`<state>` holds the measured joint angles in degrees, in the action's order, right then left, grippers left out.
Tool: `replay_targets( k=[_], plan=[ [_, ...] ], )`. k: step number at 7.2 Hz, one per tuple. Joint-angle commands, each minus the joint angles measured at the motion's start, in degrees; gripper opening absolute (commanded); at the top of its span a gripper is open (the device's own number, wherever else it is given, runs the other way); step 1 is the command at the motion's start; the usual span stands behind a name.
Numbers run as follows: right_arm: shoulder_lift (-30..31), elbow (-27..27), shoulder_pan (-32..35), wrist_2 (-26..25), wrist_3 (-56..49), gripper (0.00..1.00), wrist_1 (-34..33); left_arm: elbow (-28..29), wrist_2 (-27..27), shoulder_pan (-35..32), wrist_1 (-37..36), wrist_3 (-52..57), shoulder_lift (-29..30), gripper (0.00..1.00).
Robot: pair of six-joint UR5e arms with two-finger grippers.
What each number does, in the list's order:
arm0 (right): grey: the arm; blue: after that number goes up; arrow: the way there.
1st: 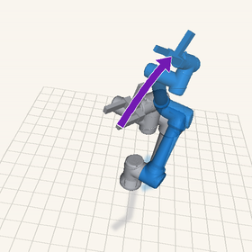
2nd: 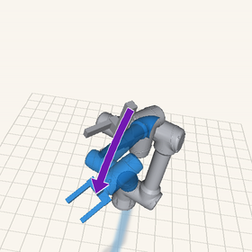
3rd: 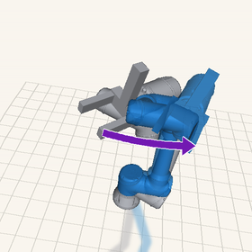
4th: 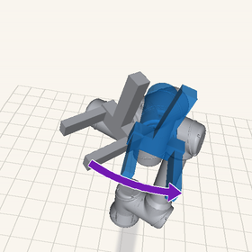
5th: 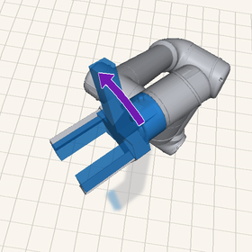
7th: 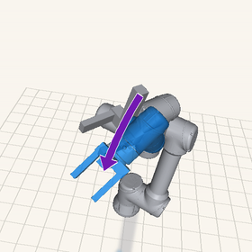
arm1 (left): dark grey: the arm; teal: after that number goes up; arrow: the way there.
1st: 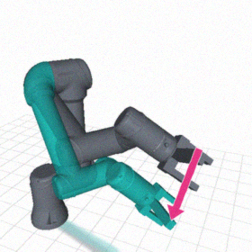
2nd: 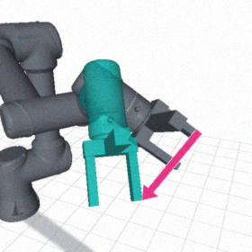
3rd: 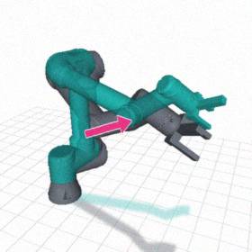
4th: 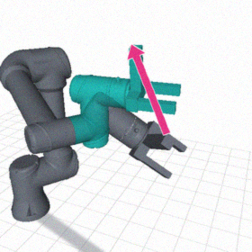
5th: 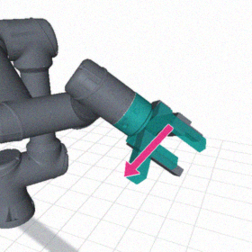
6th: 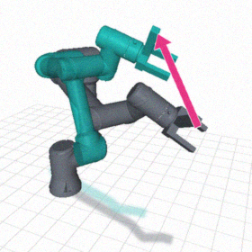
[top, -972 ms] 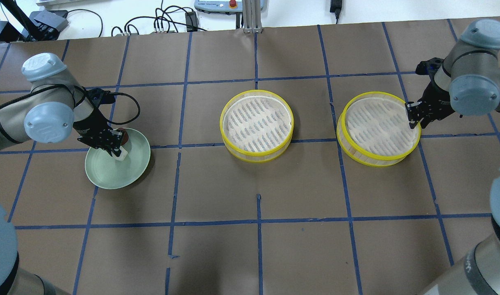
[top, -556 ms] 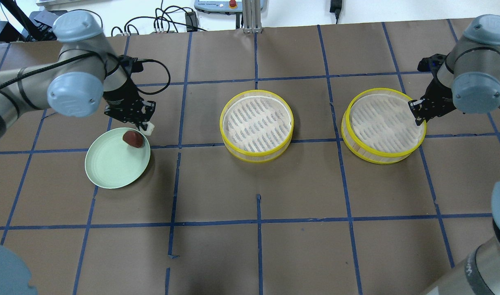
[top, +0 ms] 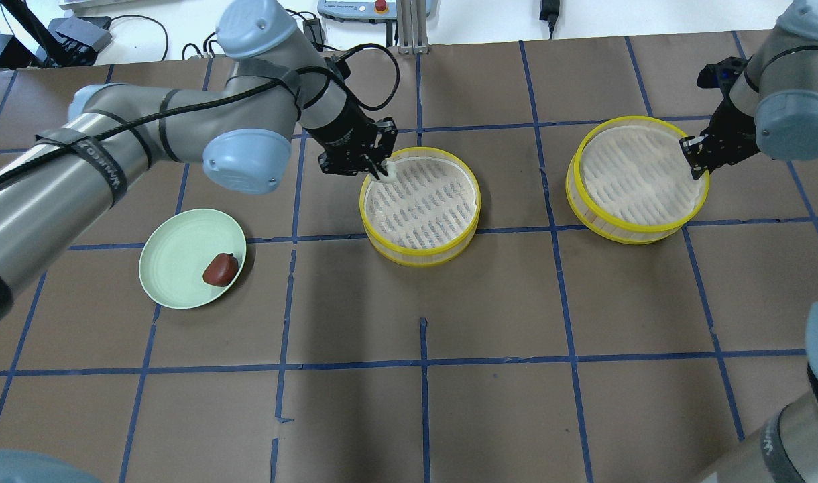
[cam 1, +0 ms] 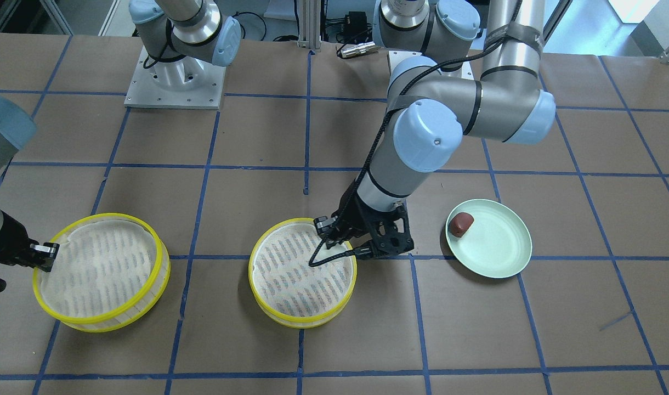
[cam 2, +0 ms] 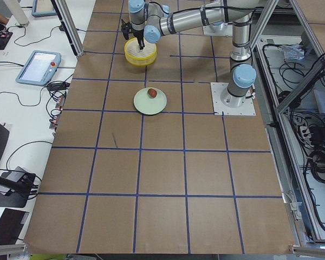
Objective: Stack buns with steamer
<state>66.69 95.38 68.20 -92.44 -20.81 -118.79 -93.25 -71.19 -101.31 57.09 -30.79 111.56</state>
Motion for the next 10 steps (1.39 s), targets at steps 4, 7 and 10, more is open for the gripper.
replay_targets(
  k=[4, 7, 10],
  plan=[
    [2.12, -1.08, 6.76, -0.19, 10.07, 0.07, 2.86, -2.54, -13.63, -1.87, 0.79, 15.77, -1.68, 1.00],
    [4.49, -1.34, 14.90, 0.16, 25.22, 0.07, 5.15, -8.67, -29.08, 8.27, 5.23, 46.47, -3.46, 1.00],
    [3.45, -3.80, 30.37, 0.16, 50.18, 0.07, 7.34, -13.36, -28.92, 19.56, 4.00, 67.23, -1.19, 0.97]
  ],
)
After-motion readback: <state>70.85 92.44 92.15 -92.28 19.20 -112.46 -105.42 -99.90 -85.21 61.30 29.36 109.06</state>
